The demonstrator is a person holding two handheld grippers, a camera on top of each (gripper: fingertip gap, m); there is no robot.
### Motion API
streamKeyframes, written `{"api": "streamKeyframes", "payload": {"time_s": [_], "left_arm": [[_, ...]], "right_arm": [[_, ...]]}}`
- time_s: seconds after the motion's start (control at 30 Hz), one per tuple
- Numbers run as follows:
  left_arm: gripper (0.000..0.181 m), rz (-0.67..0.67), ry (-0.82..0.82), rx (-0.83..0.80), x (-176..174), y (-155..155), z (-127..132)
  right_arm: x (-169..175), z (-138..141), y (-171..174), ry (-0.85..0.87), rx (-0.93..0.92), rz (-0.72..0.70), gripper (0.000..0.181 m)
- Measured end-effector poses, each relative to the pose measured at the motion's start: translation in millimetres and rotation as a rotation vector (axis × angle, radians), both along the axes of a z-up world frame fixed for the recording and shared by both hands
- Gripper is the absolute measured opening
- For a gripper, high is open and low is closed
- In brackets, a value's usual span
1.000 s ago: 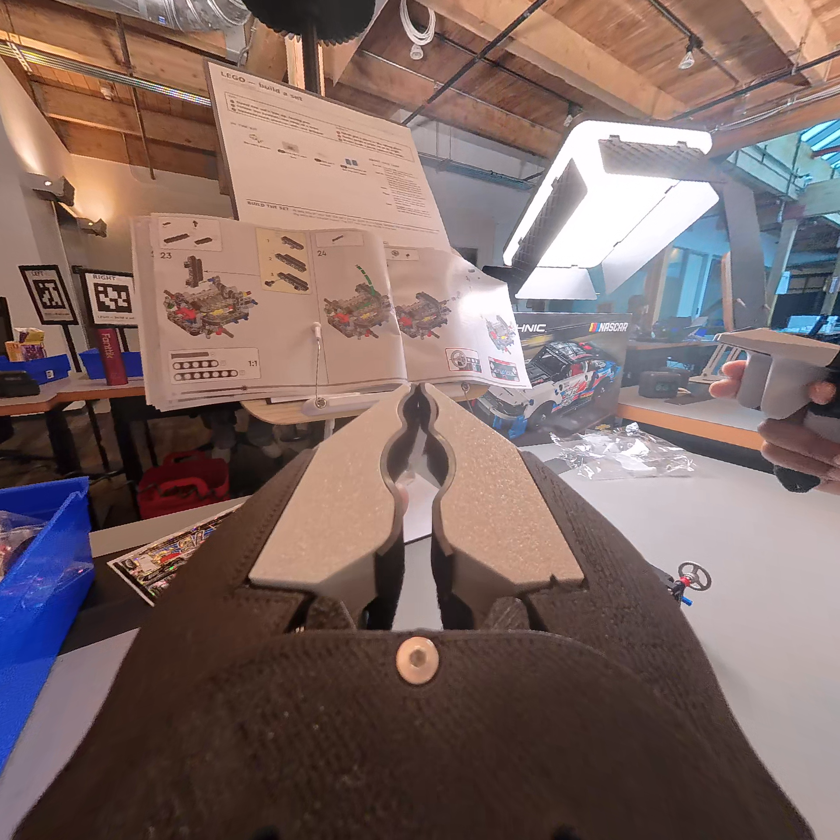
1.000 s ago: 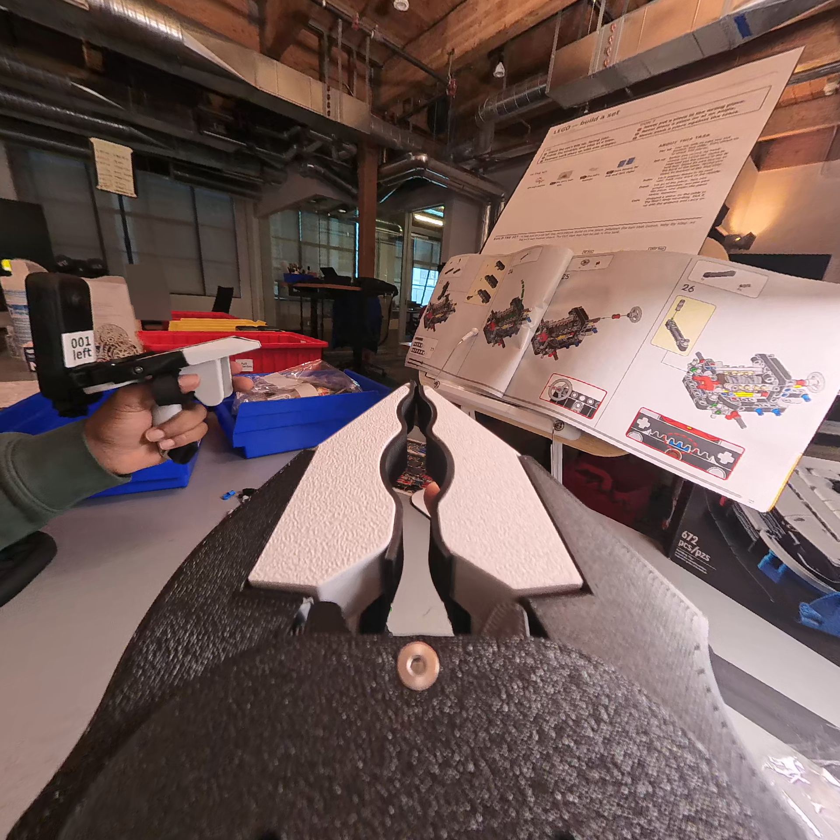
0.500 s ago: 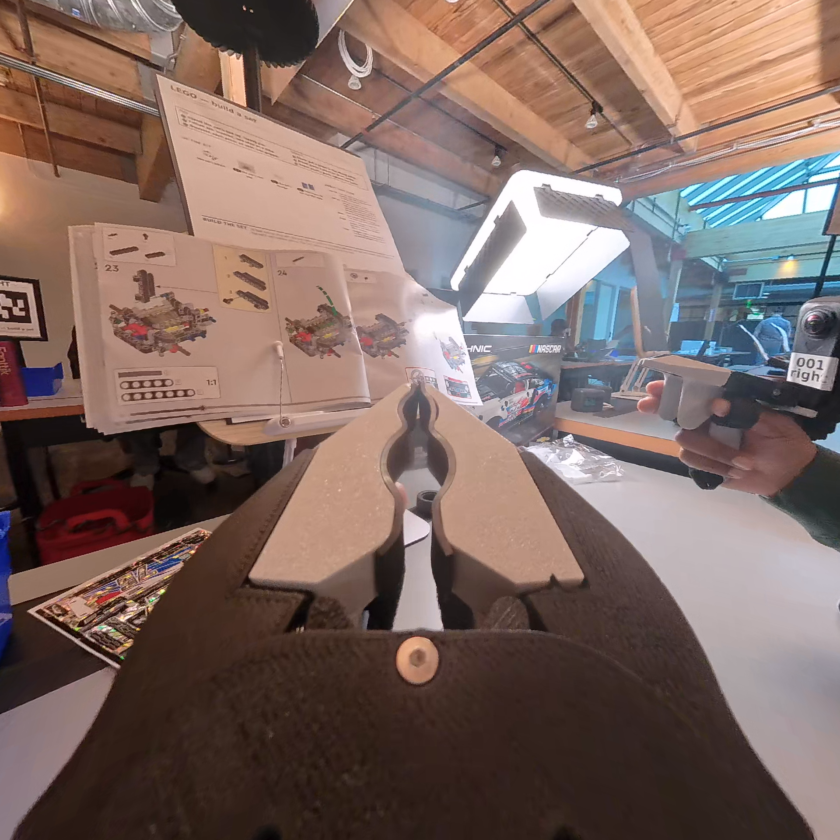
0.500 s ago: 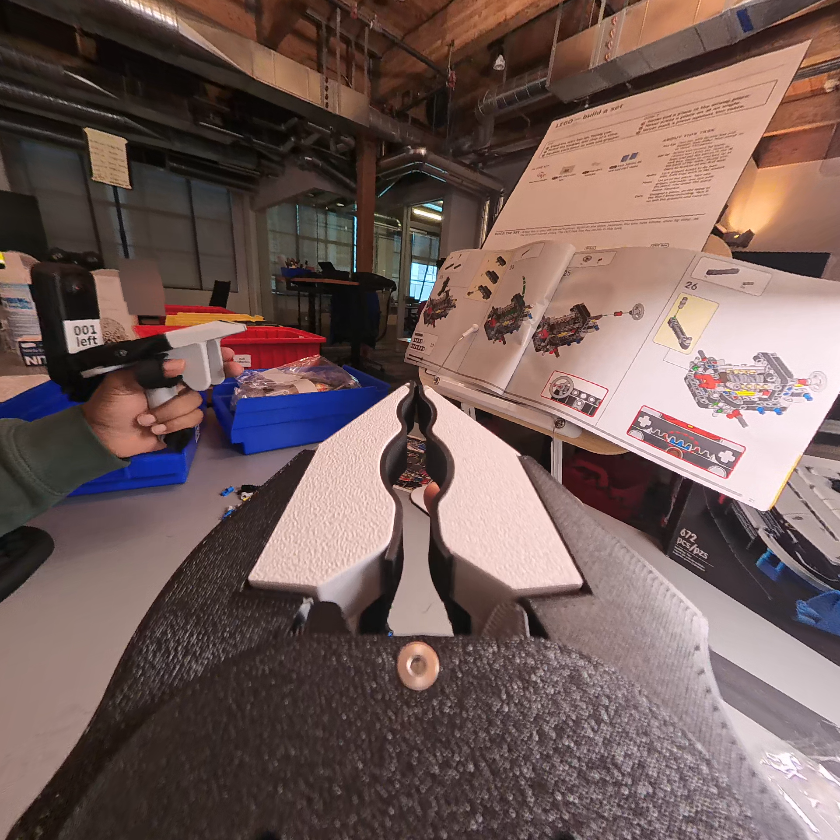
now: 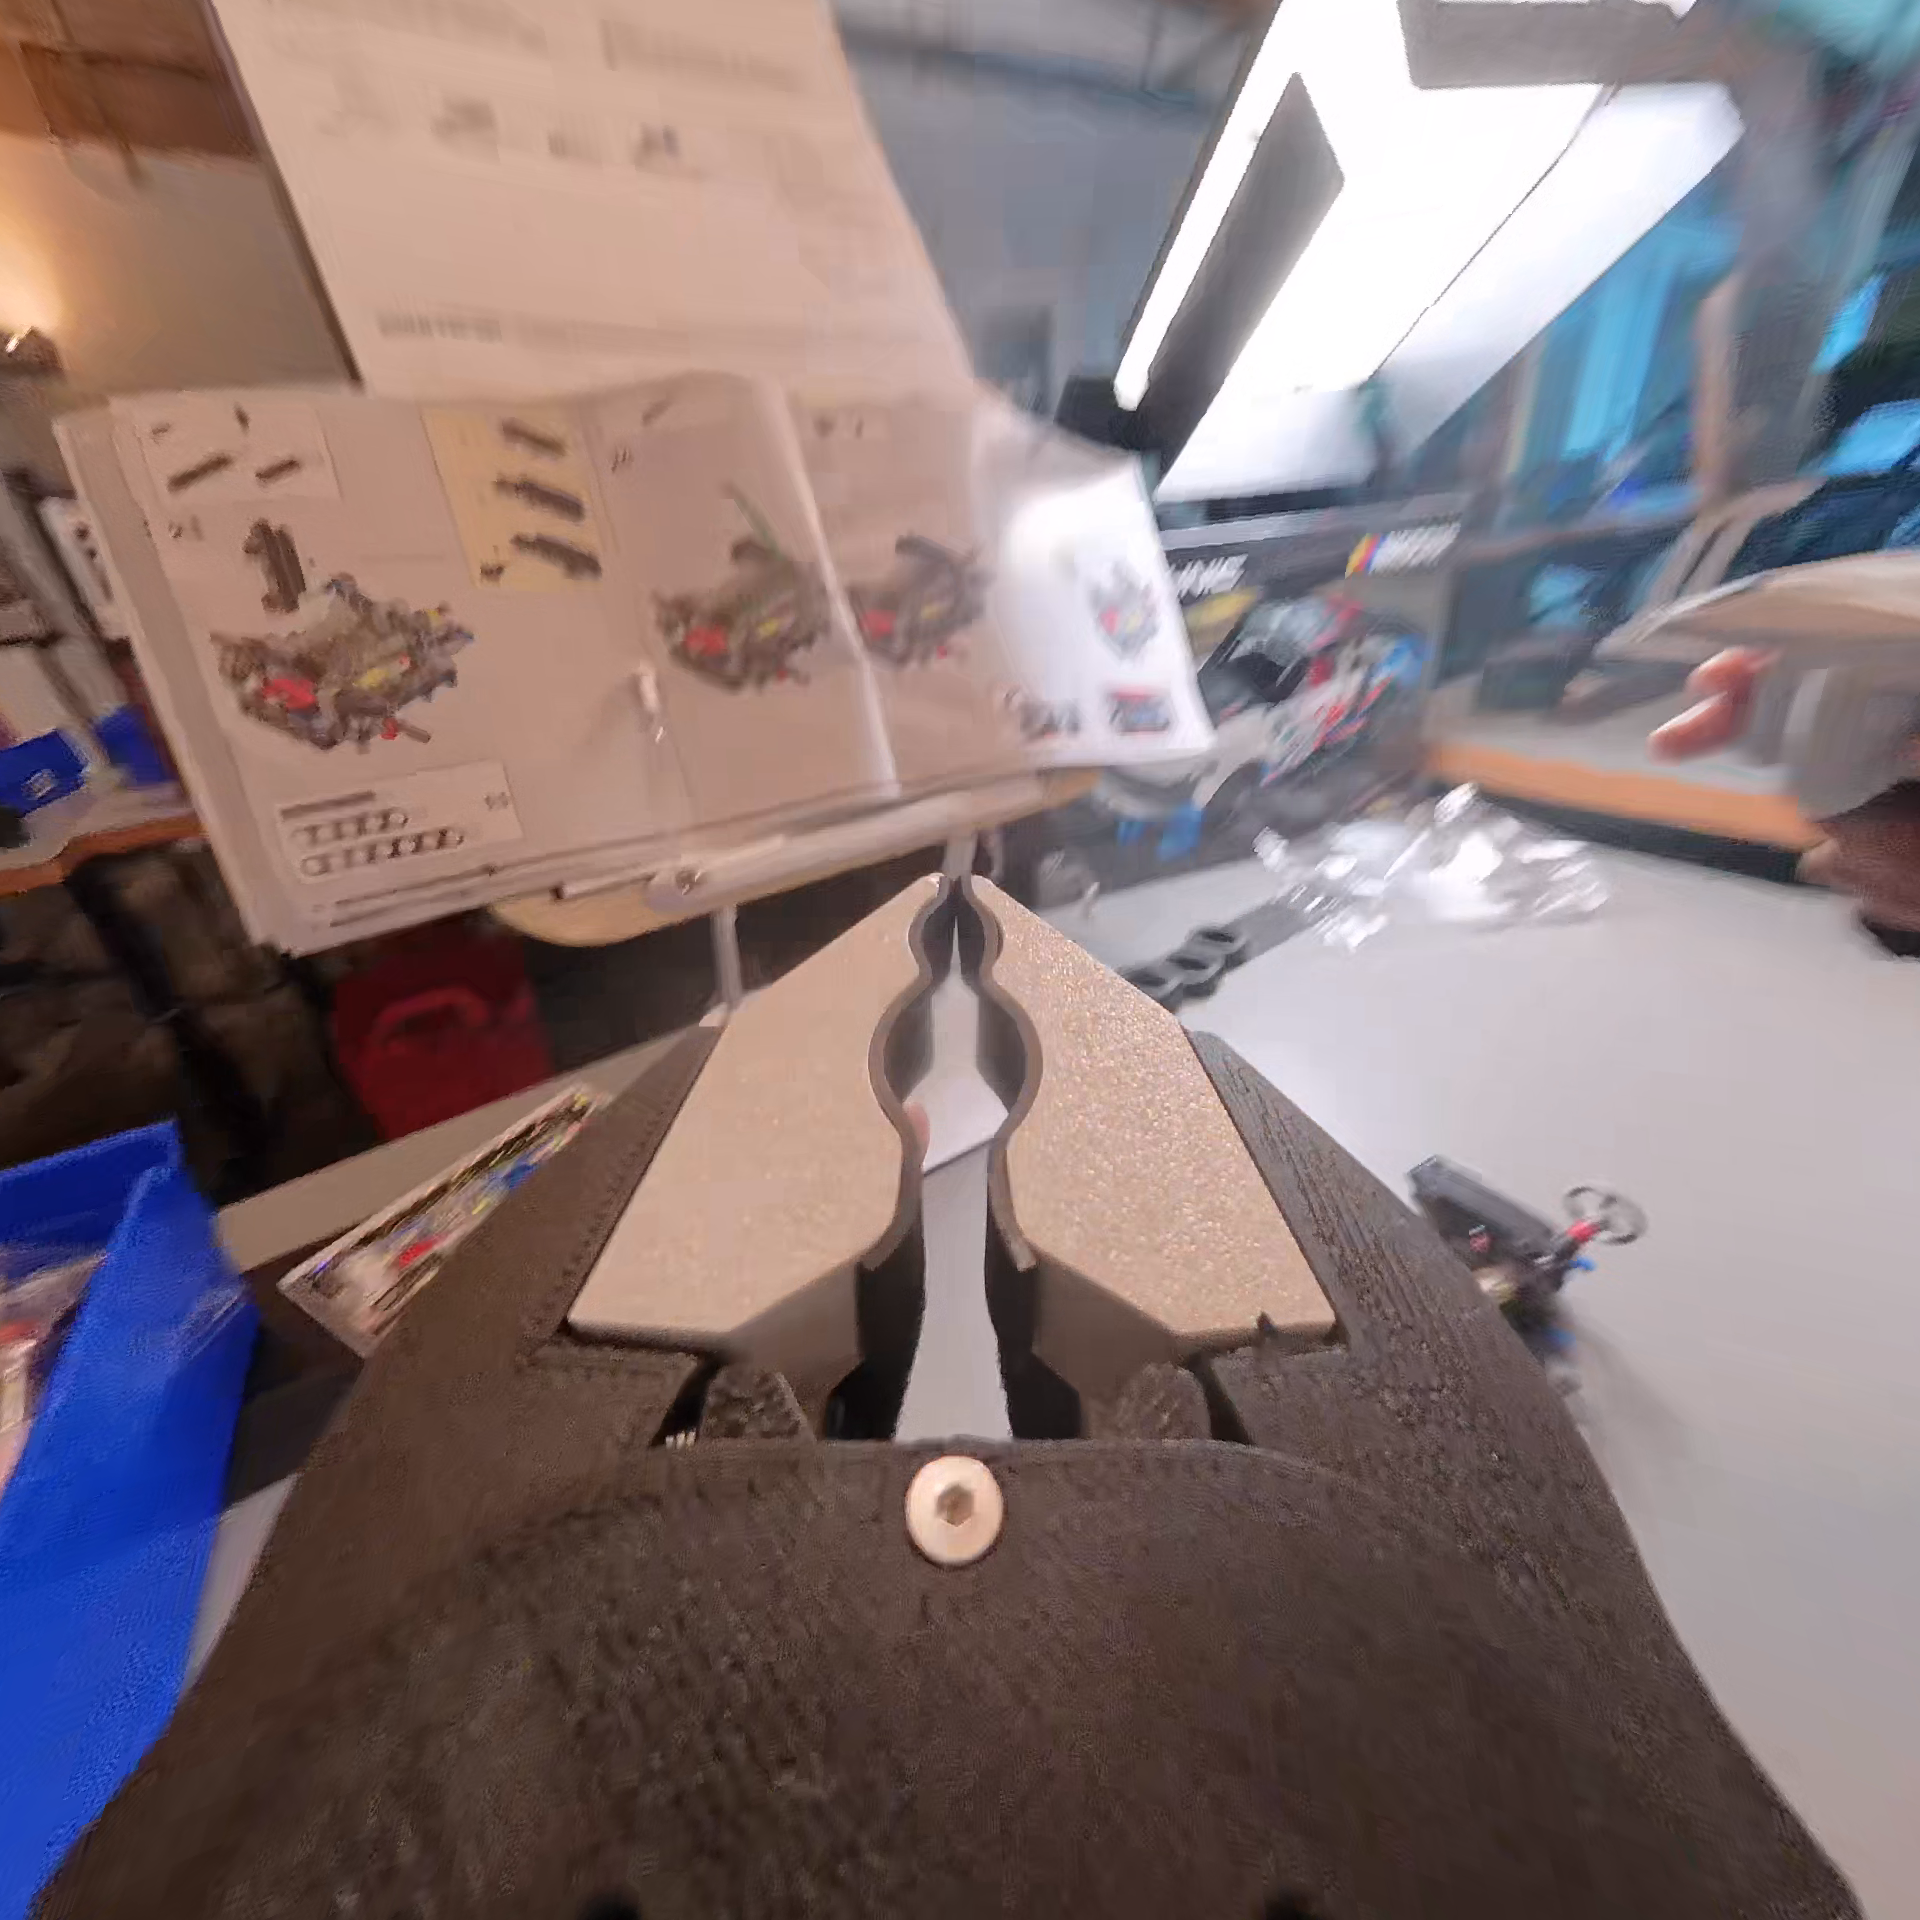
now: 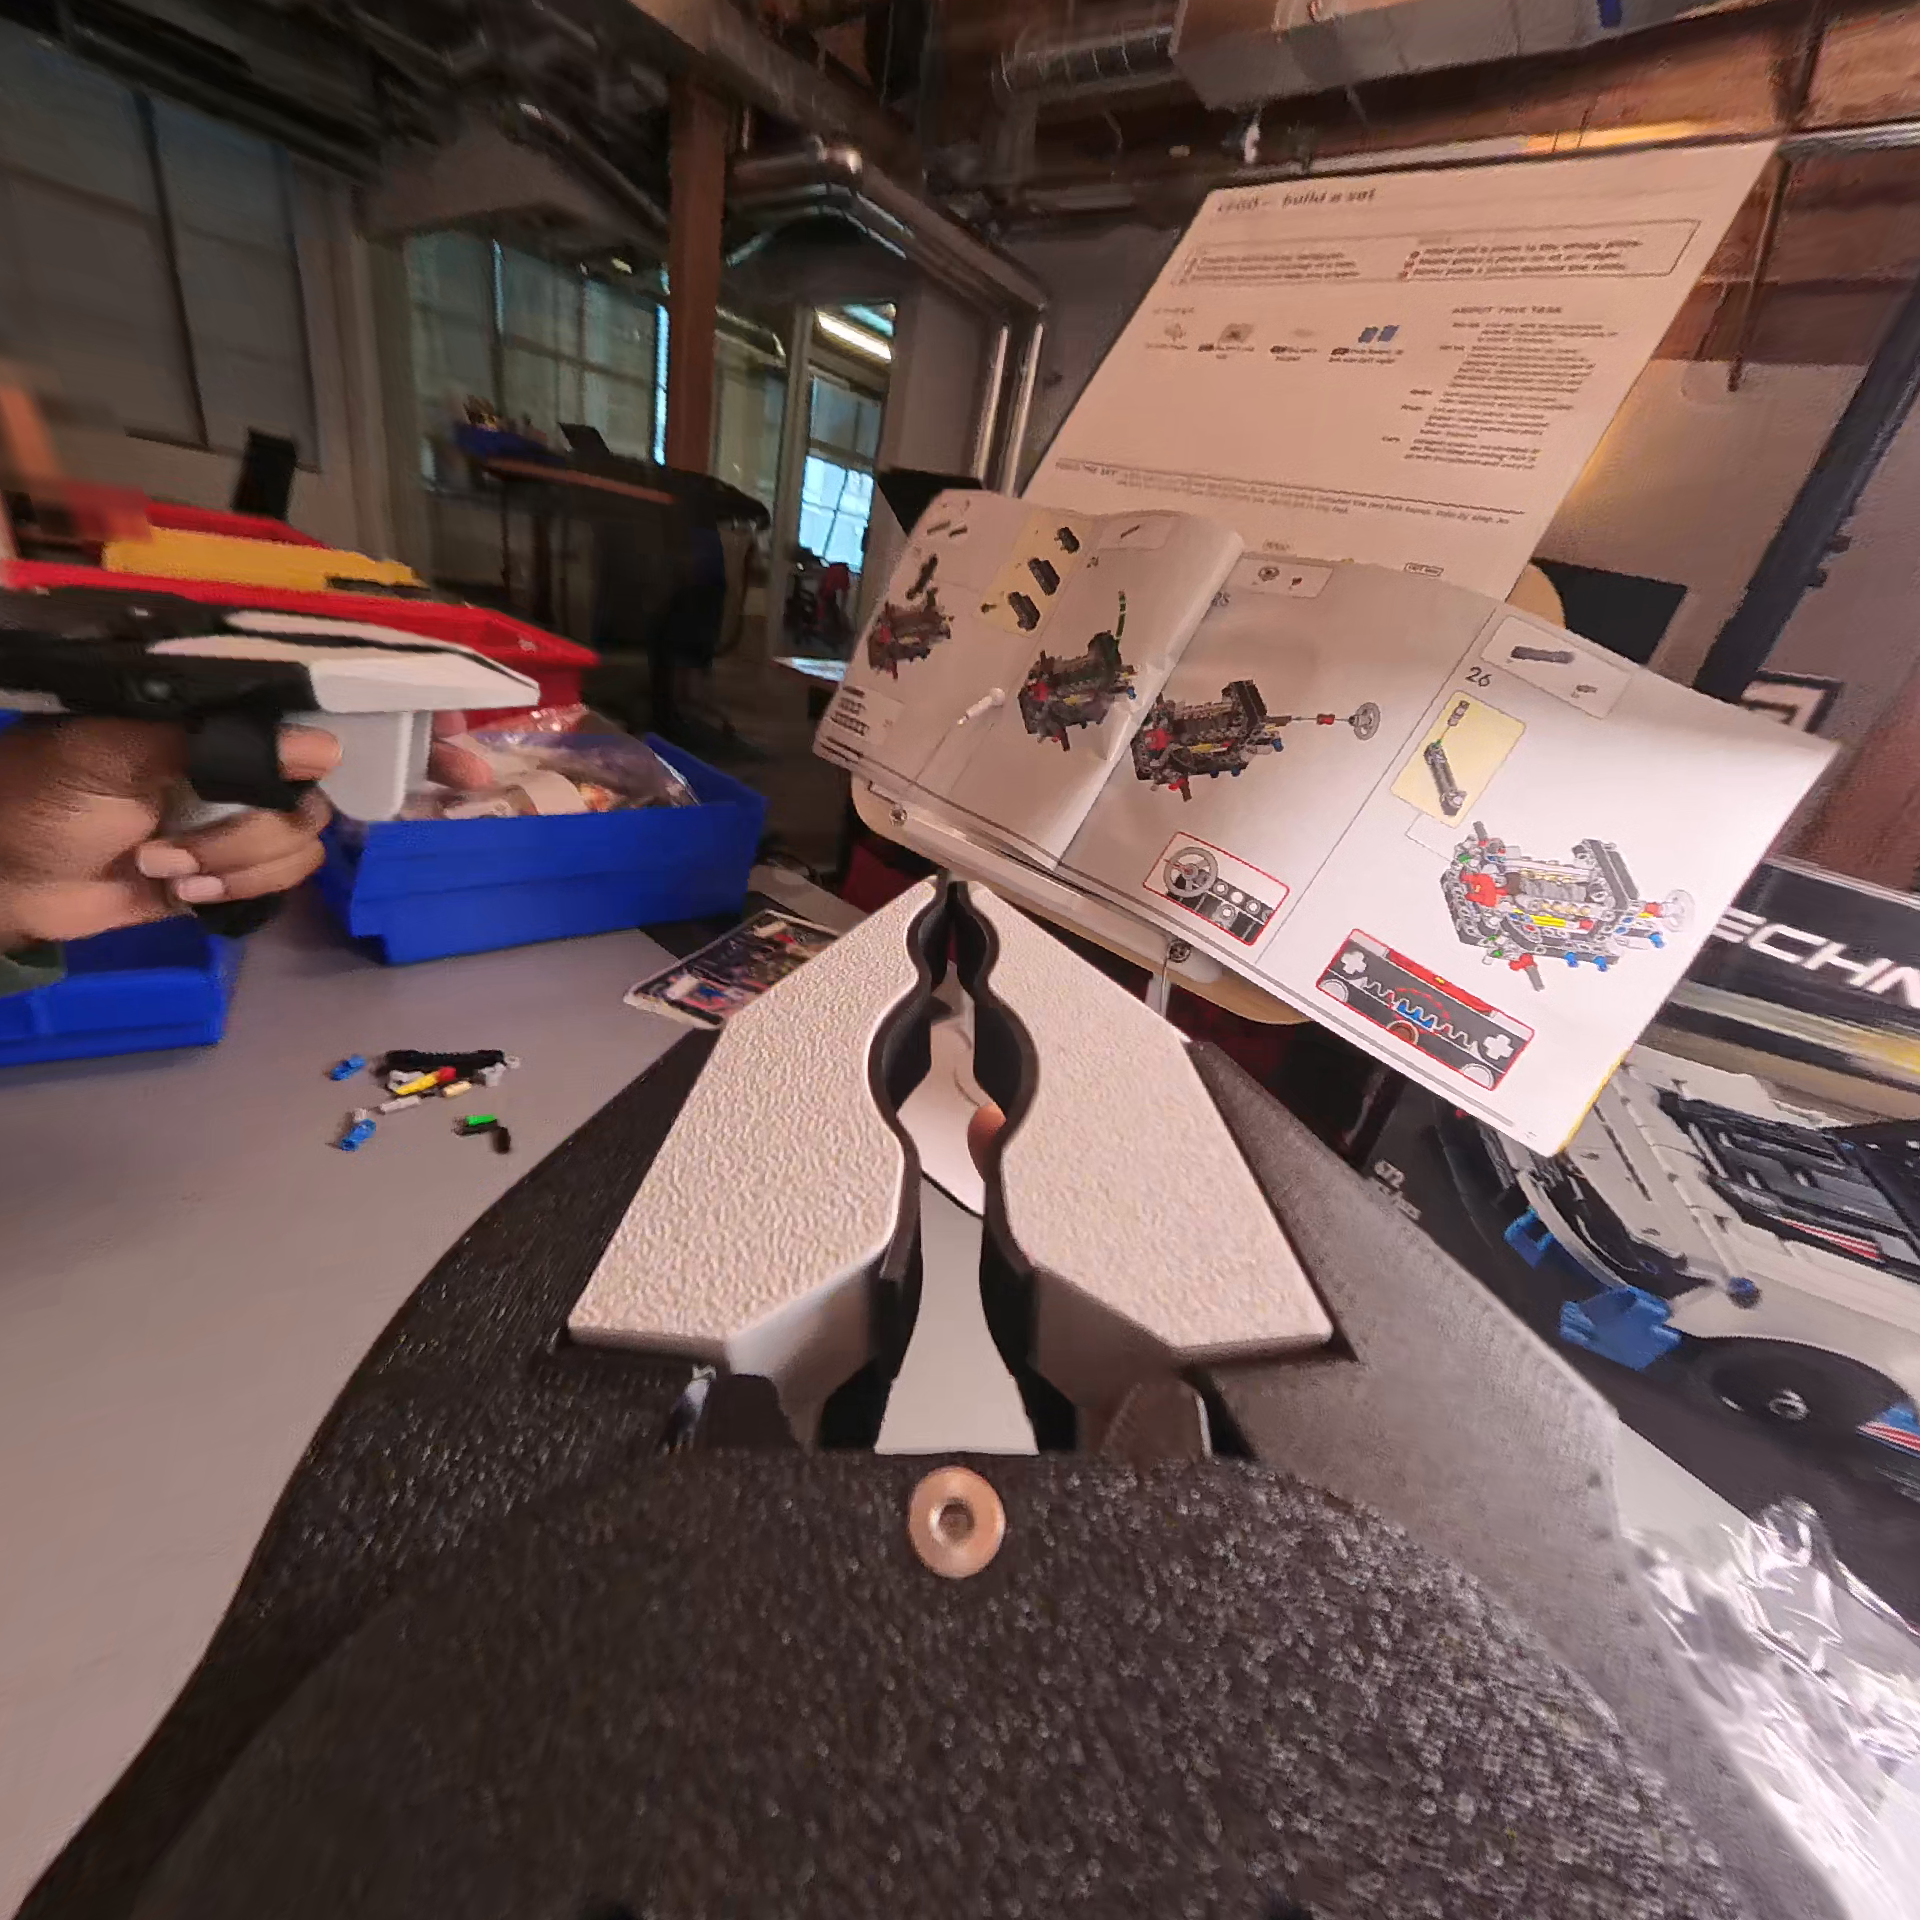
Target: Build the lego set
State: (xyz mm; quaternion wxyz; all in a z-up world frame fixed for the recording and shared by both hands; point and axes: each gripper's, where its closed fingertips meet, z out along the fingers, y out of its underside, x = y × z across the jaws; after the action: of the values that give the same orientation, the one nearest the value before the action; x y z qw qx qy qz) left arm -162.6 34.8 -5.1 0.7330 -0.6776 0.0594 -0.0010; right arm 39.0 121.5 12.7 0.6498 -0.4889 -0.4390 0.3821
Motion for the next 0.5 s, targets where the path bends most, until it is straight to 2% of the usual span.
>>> {"api": "streamKeyframes", "payload": {"time_s": [0.1, 0.17, 0.23, 0.37, 0.43, 0.5], "left_arm": [[0.0, 0.131, 0.067, -0.19, -15, 26, -29], [0.0, 0.222, 0.11, -0.255, -25, 40, -44], [0.0, 0.31, 0.161, -0.273, -33, 48, -58], [0.0, 0.298, 0.14, -0.321, -27, 50, -97], [0.0, 0.293, 0.119, -0.364, -32, 46, -114], [0.0, 0.272, 0.094, -0.386, -39, 43, -126]], "right_arm": [[-21, -14, 10, -0.139, 0.016, -0.087, 0.0], [-32, -34, 29, -0.244, -0.019, -0.209, 0.0], [-38, -53, 47, -0.278, -0.058, -0.328, 0.0], [-53, -101, 42, -0.389, -0.093, -0.266, 0.004], [-54, -117, 36, -0.437, -0.092, -0.188, 0.018], [-55, -131, 24, -0.494, -0.105, -0.046, 0.035]]}}
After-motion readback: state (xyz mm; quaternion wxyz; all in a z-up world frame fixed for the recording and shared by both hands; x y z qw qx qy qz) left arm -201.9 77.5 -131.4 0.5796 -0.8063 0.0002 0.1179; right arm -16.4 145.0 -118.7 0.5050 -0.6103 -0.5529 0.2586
